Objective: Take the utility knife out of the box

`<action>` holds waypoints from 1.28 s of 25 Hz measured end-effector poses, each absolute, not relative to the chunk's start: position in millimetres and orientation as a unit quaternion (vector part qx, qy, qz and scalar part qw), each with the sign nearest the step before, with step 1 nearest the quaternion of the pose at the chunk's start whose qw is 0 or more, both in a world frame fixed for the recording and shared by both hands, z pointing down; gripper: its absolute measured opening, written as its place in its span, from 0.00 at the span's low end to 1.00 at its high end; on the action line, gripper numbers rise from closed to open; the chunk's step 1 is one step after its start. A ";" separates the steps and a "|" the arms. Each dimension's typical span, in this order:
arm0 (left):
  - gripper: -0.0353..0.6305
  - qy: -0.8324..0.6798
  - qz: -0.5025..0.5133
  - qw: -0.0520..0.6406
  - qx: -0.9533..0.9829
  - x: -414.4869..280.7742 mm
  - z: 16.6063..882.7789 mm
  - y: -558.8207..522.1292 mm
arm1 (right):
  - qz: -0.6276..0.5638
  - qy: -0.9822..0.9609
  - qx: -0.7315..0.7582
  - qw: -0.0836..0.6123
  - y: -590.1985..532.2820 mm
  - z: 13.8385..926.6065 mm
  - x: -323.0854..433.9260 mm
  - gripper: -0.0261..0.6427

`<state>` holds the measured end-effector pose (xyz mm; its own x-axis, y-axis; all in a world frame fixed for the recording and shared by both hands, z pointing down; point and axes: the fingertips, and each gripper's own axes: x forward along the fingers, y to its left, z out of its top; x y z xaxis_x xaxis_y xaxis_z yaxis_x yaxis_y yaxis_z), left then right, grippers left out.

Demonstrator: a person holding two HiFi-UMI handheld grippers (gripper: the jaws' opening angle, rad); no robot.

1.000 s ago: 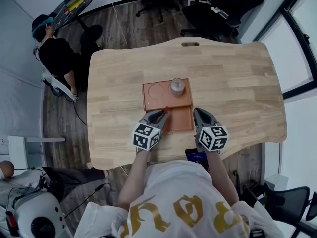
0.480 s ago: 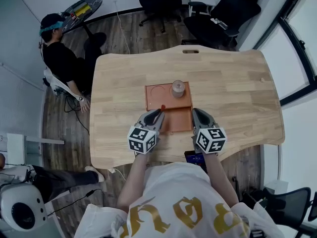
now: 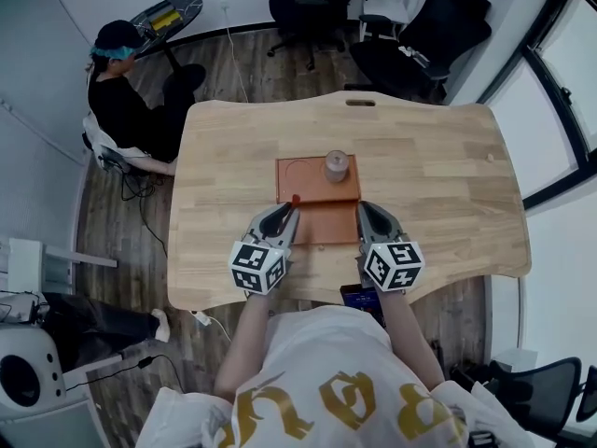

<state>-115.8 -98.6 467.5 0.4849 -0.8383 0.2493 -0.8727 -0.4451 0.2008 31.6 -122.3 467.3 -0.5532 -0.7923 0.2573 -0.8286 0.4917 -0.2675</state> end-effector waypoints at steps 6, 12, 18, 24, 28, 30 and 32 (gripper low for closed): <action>0.13 -0.514 0.043 0.139 0.845 -119.4 456.7 -91.9 | 0.168 -0.864 0.471 0.057 -118.2 460.7 34.2 0.06; 0.13 -0.515 0.034 0.128 0.847 -116.3 449.3 -91.1 | 0.150 -0.871 0.464 0.056 -109.8 447.5 34.5 0.06; 0.13 -0.519 0.042 0.131 0.844 -114.8 451.1 -90.1 | 0.149 -0.870 0.467 0.058 -106.8 447.5 41.6 0.06; 0.13 -0.523 0.048 0.131 0.841 -117.0 455.4 -89.4 | 0.159 -0.868 0.469 0.045 -106.5 448.6 45.3 0.06; 0.14 -0.533 0.045 0.135 0.834 -120.6 454.8 -92.0 | 0.159 -0.867 0.470 0.041 -109.4 447.6 51.5 0.06; 0.13 -0.534 0.044 0.135 0.833 -120.1 454.6 -92.6 | 0.159 -0.866 0.472 0.041 -111.0 448.3 54.1 0.06; 0.13 -0.534 0.044 0.136 0.834 -119.4 455.9 -92.9 | 0.161 -0.865 0.474 0.041 -112.4 449.6 55.7 0.06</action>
<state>-119.4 -92.9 455.9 0.4266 -0.8777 0.2183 -0.9016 -0.3936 0.1796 55.7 -112.4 449.6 -0.5483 -0.8061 0.2225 -0.8323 0.4999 -0.2396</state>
